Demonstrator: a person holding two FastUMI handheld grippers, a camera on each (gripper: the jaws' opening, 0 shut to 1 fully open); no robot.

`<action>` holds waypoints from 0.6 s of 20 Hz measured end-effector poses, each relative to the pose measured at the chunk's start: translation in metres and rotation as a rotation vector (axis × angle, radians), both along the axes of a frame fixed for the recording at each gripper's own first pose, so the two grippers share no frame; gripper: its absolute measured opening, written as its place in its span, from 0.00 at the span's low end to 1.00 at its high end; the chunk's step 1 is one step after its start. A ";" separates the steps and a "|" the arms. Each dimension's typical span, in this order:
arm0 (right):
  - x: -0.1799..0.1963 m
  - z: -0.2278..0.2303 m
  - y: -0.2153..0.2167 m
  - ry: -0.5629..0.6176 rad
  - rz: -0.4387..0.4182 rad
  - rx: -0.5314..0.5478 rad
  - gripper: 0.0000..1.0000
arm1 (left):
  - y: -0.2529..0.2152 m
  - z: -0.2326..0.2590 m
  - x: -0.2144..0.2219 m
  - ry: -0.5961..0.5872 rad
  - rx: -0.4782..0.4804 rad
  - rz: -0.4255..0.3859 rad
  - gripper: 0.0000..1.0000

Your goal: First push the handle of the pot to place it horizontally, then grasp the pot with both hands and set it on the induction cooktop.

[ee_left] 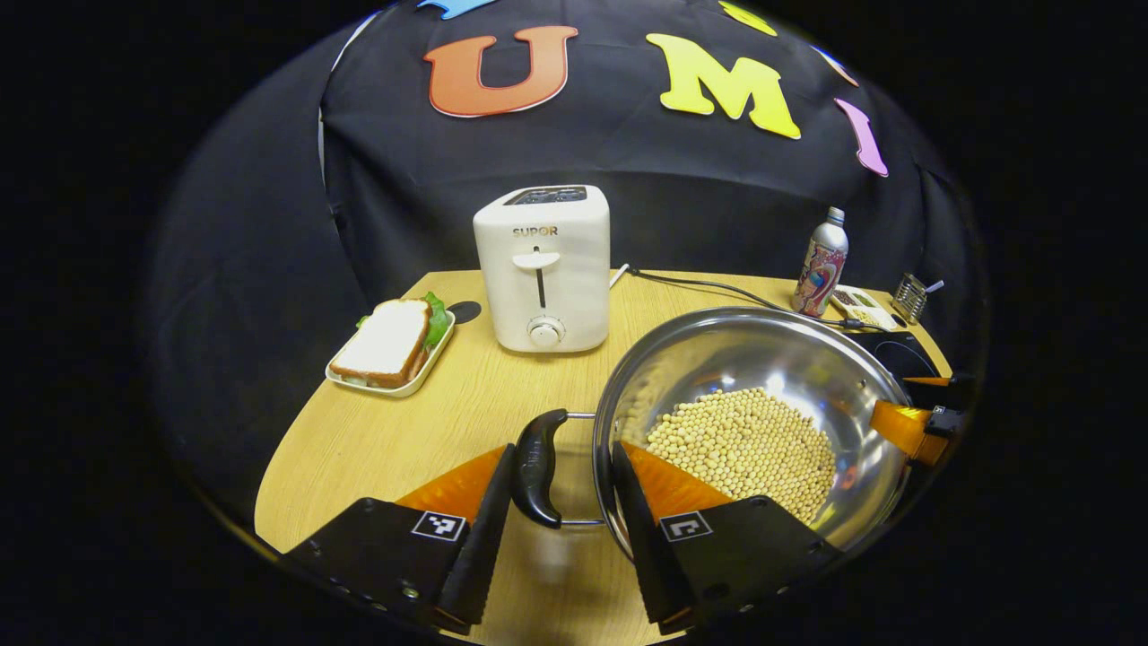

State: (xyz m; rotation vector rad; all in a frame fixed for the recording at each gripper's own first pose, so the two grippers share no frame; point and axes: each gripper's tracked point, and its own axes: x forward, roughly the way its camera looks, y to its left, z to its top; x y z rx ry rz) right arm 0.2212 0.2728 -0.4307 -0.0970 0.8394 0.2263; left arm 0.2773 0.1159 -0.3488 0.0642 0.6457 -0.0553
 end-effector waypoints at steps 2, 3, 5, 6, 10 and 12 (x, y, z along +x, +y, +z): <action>0.000 0.000 0.000 0.008 0.009 -0.024 0.80 | 0.001 0.004 -0.001 -0.005 0.001 0.018 0.61; 0.001 0.000 0.000 0.008 0.009 -0.030 0.75 | 0.000 0.002 -0.002 0.003 0.011 0.019 0.61; 0.002 0.000 -0.003 0.022 -0.015 -0.031 0.69 | -0.001 0.005 -0.004 0.002 0.017 0.020 0.61; 0.000 0.002 -0.004 0.033 -0.035 -0.020 0.67 | -0.001 0.004 -0.005 0.014 0.020 0.020 0.58; -0.007 0.005 -0.003 0.065 -0.023 0.004 0.65 | -0.001 0.008 -0.015 0.027 0.020 0.044 0.59; -0.014 0.011 -0.006 0.087 -0.027 0.039 0.64 | 0.000 0.016 -0.026 0.026 0.014 0.060 0.59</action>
